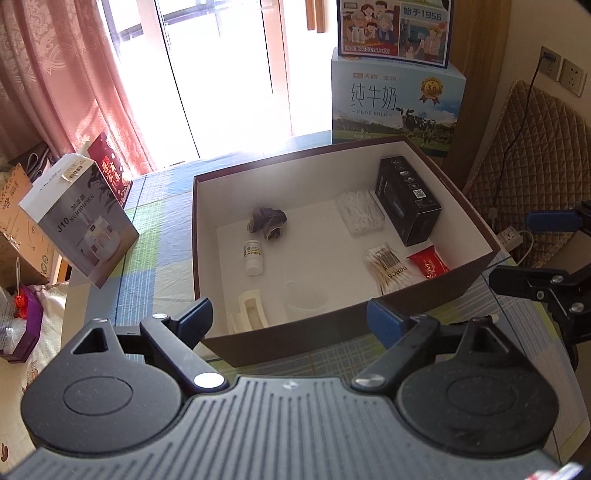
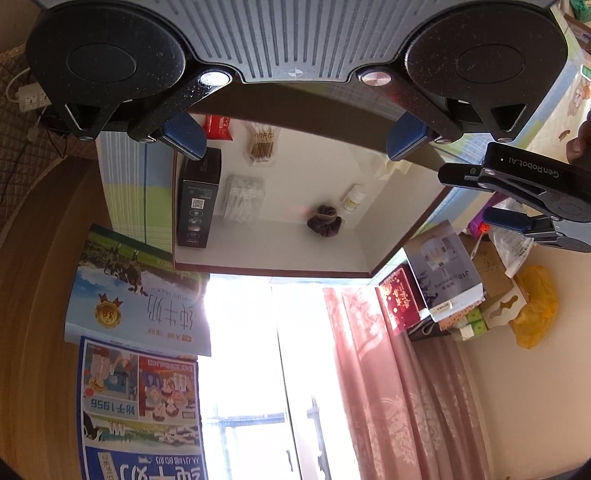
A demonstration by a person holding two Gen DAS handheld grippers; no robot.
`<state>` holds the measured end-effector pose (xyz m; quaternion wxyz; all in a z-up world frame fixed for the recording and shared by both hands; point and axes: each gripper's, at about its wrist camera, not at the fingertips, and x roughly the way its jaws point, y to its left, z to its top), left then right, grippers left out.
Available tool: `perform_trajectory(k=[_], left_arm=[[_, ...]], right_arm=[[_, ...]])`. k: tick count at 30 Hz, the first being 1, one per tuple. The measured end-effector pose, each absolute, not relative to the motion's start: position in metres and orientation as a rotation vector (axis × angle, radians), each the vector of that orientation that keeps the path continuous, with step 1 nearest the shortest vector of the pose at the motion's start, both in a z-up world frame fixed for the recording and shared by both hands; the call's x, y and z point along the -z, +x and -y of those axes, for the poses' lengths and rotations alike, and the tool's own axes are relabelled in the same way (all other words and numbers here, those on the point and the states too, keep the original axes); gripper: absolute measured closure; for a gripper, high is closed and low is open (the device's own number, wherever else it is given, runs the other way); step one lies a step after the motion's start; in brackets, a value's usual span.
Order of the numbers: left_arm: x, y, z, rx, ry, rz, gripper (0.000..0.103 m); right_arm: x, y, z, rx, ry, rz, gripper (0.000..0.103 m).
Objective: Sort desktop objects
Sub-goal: 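Withdraw both open tools from the box toward the purple tube and green tube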
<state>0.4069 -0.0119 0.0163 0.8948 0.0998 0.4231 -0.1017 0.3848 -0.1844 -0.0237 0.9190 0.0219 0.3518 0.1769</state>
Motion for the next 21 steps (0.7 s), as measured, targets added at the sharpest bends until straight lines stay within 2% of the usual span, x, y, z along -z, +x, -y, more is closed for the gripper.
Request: perform_trajectory(k=[21], left_arm=[[0.002, 0.322, -0.003, 0.200, 0.112, -0.861, 0.014]], right_arm=[[0.038, 0.302, 0.194, -0.357, 0.084, -0.721, 0.002]])
